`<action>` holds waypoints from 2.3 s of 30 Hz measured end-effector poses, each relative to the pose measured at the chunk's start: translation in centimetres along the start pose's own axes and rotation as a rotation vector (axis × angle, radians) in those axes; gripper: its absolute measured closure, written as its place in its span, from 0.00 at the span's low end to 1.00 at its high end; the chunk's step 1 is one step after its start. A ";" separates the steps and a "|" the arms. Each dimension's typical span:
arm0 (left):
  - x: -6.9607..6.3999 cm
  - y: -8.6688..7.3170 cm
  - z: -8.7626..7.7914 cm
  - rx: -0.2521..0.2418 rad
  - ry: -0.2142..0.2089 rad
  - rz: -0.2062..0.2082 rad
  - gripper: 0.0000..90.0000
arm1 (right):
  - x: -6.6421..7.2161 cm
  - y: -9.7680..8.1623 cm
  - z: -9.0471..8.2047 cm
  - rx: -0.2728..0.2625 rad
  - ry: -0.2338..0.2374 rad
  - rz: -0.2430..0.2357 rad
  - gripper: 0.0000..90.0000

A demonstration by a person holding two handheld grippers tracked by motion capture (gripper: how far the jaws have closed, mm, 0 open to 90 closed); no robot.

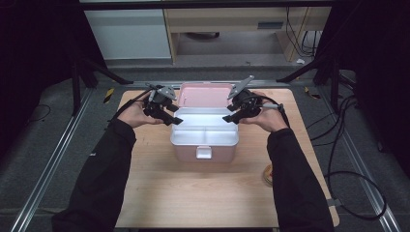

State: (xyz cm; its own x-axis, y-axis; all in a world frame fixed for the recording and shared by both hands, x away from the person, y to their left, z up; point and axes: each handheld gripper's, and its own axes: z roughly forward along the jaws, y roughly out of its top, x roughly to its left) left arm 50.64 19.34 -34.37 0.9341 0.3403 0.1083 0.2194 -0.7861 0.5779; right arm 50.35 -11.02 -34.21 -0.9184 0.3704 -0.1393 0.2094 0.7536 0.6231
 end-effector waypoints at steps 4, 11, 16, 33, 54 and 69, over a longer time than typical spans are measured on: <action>-0.3 0.1 1.0 0.029 -0.031 0.050 0.54 | 0.2 0.3 0.7 0.044 0.057 -0.042 0.63; -0.5 -0.1 2.4 0.120 -0.029 0.115 0.67 | -0.1 -0.4 2.2 0.201 0.103 -0.096 0.74; -0.3 0.1 2.8 0.152 -0.056 0.140 0.75 | -0.1 -0.8 2.8 0.227 0.128 -0.101 0.80; 0.0 1.8 4.5 0.329 -0.143 0.213 0.92 | -0.5 -0.3 4.1 0.308 0.188 -0.131 0.94; -0.4 3.3 2.7 0.319 -0.140 0.272 0.98 | -0.8 -0.2 2.3 0.236 0.177 -0.164 0.96; -4.5 5.0 -3.0 0.315 -0.119 0.286 0.97 | 3.7 2.0 -4.3 0.180 0.138 -0.255 0.99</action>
State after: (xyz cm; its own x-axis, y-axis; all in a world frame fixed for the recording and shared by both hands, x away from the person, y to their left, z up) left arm 46.65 15.41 -29.49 0.9916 0.0393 0.1235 0.0056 -0.9651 0.2618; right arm 45.93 -10.44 -30.15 -0.9830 0.0902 -0.1598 0.0121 0.9008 0.4340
